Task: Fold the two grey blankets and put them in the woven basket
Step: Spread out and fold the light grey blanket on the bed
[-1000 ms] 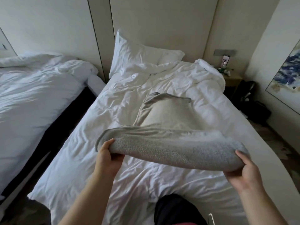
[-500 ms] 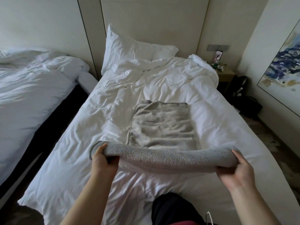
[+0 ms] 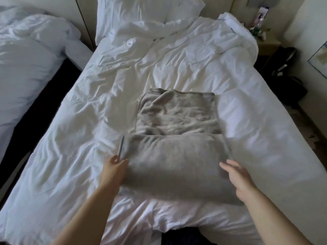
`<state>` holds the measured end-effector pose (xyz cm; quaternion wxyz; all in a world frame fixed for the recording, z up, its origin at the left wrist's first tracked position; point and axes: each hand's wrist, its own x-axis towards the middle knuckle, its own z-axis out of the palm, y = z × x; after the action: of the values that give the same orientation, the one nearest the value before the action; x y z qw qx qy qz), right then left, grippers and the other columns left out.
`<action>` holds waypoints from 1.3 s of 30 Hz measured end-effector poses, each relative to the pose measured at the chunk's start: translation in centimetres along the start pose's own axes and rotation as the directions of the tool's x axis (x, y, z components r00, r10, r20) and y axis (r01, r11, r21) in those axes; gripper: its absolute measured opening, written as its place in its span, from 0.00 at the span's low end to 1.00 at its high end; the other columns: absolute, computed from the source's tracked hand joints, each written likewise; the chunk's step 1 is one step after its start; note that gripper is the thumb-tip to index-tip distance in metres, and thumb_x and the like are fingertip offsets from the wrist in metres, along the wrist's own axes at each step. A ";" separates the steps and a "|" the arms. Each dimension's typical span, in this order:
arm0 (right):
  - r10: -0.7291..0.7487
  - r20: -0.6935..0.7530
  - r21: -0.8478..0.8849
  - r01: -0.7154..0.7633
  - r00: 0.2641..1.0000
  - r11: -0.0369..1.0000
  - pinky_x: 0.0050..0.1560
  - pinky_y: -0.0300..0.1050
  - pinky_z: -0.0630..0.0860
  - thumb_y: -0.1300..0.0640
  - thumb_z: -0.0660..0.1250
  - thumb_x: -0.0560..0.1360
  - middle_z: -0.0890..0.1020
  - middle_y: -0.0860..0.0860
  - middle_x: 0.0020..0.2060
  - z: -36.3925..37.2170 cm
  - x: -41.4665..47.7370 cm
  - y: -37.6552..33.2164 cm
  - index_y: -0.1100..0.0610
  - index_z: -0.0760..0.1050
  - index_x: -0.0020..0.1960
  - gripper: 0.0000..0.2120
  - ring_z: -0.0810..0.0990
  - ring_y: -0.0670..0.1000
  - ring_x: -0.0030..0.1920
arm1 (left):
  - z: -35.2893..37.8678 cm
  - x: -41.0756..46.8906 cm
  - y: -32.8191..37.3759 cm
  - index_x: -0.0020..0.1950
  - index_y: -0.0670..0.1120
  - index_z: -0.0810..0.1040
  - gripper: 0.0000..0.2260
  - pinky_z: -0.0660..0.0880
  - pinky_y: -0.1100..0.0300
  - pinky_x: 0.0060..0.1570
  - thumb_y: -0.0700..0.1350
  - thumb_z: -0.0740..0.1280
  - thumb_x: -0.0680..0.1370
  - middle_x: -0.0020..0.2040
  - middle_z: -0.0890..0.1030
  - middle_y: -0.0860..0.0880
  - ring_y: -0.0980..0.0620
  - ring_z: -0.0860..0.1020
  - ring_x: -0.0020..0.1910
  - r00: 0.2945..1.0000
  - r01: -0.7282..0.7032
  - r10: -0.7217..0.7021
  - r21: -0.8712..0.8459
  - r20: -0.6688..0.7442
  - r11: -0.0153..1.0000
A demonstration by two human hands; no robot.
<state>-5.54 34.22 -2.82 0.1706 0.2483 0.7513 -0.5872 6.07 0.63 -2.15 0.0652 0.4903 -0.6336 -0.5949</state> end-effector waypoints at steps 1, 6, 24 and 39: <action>0.005 -0.027 -0.162 -0.010 1.000 0.987 0.59 0.45 0.68 0.56 0.70 0.74 0.76 0.58 0.65 0.1 0.5 1.8 0.60 0.72 0.68 0.23 0.74 0.57 0.64 | -0.1 0.4 -1.5 0.39 0.49 0.77 0.08 0.74 0.55 0.40 0.48 0.73 0.65 0.36 0.79 0.50 0.45 0.78 0.41 1.000 0.002 0.001 0.147 -0.022 0.989; 0.100 -0.375 -0.293 -0.220 0.922 0.930 0.56 0.56 0.76 0.50 0.76 0.67 0.81 0.63 0.54 -2.2 1.2 7.1 0.64 0.77 0.57 0.24 0.79 0.63 0.55 | -1.8 1.6 -7.5 0.59 0.42 0.74 0.29 0.78 0.48 0.49 0.59 0.75 0.67 0.50 0.79 0.41 0.40 0.78 0.48 0.957 0.290 -0.259 0.367 -0.131 0.884; 0.330 0.214 0.747 -0.372 0.919 0.551 0.29 0.44 0.81 0.59 0.67 0.60 0.83 0.54 0.27 0.0 1.2 -17.0 0.56 0.77 0.43 0.12 0.82 0.53 0.30 | 3.6 3.9 18.2 0.65 0.43 0.74 0.22 0.74 0.53 0.41 0.47 0.72 0.73 0.52 0.77 0.42 0.45 0.77 0.49 0.912 0.406 -0.356 -0.583 0.204 0.704; -0.420 0.229 0.851 0.028 0.878 0.524 0.34 0.43 0.81 0.53 0.67 0.73 0.86 0.52 0.34 -3.4 -1.6 -55.1 0.53 0.79 0.45 0.05 0.85 0.51 0.37 | 1.3 -0.8 54.9 0.65 0.42 0.70 0.27 0.80 0.54 0.31 0.47 0.75 0.71 0.57 0.78 0.41 0.44 0.80 0.49 0.933 -0.060 0.324 -0.823 0.154 0.565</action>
<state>-35.75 26.91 42.83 0.1070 0.0688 0.3583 -0.9249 -24.26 -8.26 42.72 0.2523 0.2420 -0.3468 -0.8704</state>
